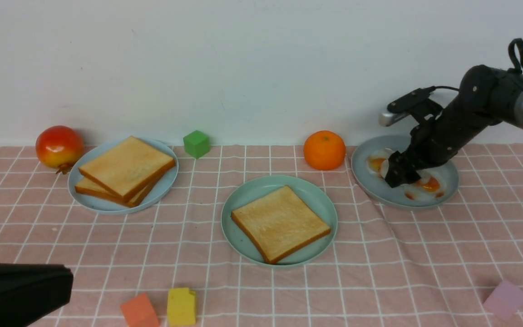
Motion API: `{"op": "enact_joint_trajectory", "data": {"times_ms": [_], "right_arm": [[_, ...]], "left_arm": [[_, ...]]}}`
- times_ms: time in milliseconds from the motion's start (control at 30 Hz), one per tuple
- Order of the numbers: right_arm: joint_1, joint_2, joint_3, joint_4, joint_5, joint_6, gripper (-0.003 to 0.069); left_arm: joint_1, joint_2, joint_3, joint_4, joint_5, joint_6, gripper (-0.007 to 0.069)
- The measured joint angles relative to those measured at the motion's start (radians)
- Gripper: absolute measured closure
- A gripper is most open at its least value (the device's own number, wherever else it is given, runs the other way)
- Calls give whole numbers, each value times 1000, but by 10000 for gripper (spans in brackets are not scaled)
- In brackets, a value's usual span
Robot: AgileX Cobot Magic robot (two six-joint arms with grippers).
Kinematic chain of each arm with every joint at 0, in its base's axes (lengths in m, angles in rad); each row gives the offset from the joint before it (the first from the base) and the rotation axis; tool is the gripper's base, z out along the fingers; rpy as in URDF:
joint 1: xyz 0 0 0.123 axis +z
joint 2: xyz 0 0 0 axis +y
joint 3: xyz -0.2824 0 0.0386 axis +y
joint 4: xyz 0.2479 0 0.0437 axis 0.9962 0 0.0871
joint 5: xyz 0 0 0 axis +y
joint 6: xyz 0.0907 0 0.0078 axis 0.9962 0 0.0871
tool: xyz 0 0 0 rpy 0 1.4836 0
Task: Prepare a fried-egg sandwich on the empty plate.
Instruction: Use the right arm to grab a fried egg
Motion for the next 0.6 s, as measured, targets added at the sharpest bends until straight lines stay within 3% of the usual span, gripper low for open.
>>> {"op": "enact_joint_trajectory", "data": {"times_ms": [300, 600], "right_arm": [[-21, 1, -111, -1, 66, 115, 4], [-22, 44, -125, -10, 106, 100, 9]], "left_arm": [[0, 0, 0, 0, -5, 0, 630], [0, 9, 0, 30, -26, 0, 627]]}}
